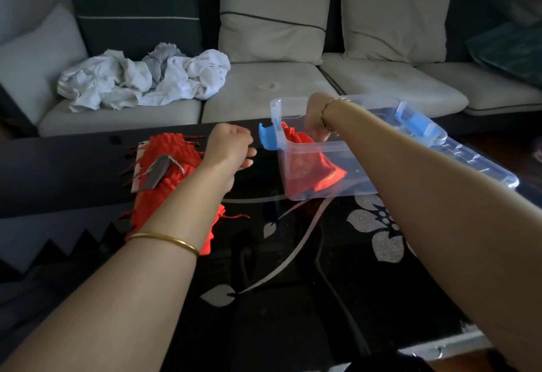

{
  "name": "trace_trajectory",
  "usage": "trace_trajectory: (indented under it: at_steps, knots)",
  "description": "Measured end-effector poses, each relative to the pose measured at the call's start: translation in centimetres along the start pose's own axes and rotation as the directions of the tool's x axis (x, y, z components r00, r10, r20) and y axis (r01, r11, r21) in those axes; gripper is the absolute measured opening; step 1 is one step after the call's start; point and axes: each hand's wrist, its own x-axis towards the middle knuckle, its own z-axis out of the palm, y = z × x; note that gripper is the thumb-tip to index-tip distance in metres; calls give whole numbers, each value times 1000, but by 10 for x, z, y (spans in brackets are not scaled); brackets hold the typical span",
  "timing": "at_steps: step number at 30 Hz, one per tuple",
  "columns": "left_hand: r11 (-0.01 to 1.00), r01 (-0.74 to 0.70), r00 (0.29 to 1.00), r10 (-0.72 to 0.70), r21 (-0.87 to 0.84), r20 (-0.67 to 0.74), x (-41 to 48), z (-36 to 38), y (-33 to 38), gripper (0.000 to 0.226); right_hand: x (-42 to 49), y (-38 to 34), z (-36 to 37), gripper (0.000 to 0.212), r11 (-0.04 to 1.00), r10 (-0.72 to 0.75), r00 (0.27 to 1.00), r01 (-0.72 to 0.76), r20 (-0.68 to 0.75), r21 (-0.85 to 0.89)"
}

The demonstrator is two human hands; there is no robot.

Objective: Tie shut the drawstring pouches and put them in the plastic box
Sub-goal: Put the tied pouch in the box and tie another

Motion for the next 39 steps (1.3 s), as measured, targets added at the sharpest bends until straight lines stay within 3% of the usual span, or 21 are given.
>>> trace_trajectory:
  at_steps: [2, 5, 8, 10, 12, 15, 20, 25, 29, 33, 36, 37, 39]
  knots:
    - [1000, 23, 1000, -23, 8, -20, -8, -8, -10, 19, -13, -8, -3, 9, 993, -43, 983, 62, -178, 99]
    - [997, 73, 996, -71, 19, -59, -27, -22, -27, 19, -43, -34, 12, 22, 955, -143, 947, 208, -288, 212]
    - [993, 117, 983, -113, 21, -146, -40, -42, -45, 27, -70, -59, 56, 19, 915, -256, 958, 283, -128, 288]
    - [992, 114, 969, -98, 58, -227, -46, -60, -58, 18, -74, -69, 95, 16, 910, -258, 965, 259, -45, 323]
    - [983, 128, 943, -80, 129, -323, -45, -80, -71, 30, -71, -76, 135, 12, 924, -235, 972, 227, -10, 308]
    - [923, 265, 889, -122, 280, -442, -46, -96, -81, 37, -65, -83, 171, 22, 941, -199, 980, 198, -26, 276]
    - [903, 305, 917, -191, 304, -351, -43, -107, -92, 43, -55, -95, 199, 40, 957, -142, 983, 166, -117, 237]
    - [944, 258, 932, -187, 205, -312, -37, -109, -91, 47, -60, -88, 192, 12, 969, -127, 978, 158, -166, 191]
    - [953, 235, 921, -155, 191, -357, -40, -104, -87, 51, -72, -70, 169, 7, 947, -241, 940, 282, -243, 153]
    - [952, 167, 920, -57, 255, -389, -41, -95, -82, 61, -89, -39, 148, 5, 847, -384, 828, 492, -408, 201]
    - [983, 77, 981, -45, 165, -189, -48, -85, -71, 75, -106, -12, 135, 5, 803, -414, 770, 560, -486, 203]
    - [995, 68, 991, -59, 72, -117, -52, -81, -68, 68, -111, -2, 132, 5, 794, -411, 760, 570, -504, 212]
    - [982, 88, 995, -78, -168, 66, -60, -71, -61, 29, -118, 15, 129, 8, 789, -384, 755, 567, -531, 235]
